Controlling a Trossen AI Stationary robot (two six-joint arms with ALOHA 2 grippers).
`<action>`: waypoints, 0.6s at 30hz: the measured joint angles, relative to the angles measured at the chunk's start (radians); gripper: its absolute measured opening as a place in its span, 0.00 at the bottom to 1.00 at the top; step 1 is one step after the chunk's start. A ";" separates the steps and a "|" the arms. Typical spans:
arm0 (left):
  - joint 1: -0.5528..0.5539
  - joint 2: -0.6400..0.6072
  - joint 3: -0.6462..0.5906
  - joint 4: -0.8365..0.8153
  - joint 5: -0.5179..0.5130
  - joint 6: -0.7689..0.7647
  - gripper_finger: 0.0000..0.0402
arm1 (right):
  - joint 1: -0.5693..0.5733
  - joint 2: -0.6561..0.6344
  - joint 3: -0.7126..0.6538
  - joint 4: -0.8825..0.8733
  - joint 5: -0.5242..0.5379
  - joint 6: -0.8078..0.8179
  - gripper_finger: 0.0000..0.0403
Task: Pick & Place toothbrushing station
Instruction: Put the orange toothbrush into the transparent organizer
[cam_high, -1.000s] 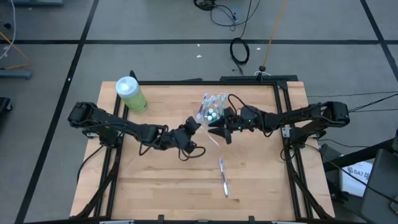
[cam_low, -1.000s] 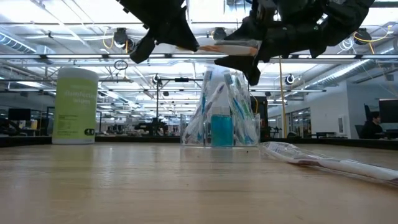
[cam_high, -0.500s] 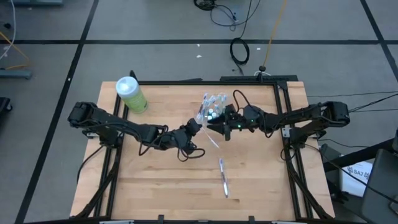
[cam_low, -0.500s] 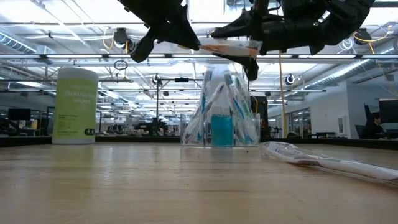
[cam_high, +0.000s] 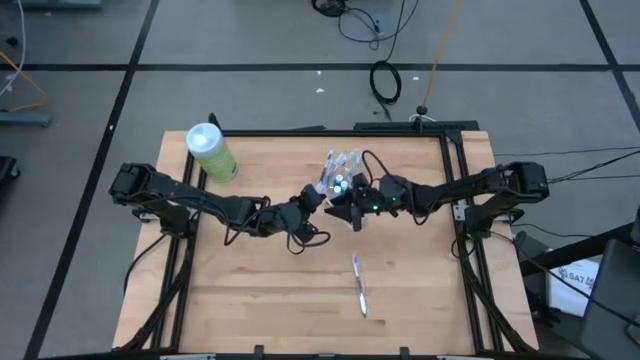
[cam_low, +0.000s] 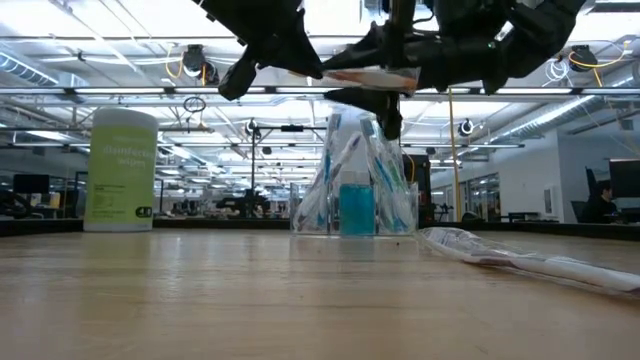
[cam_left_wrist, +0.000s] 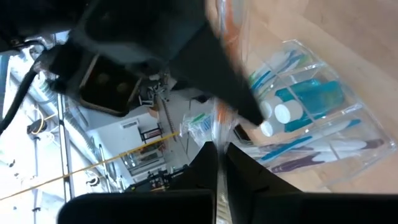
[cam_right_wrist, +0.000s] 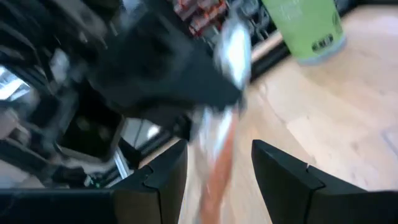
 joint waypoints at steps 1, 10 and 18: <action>0.000 0.000 0.000 0.000 -0.001 0.004 0.01 | 0.000 0.008 0.004 -0.008 -0.005 -0.006 0.42; -0.008 0.000 0.001 -0.026 -0.013 0.025 0.07 | -0.003 0.012 0.012 -0.007 -0.024 -0.077 0.33; -0.010 0.001 0.001 -0.021 -0.009 0.014 0.07 | -0.015 0.012 0.012 -0.017 -0.025 -0.113 0.12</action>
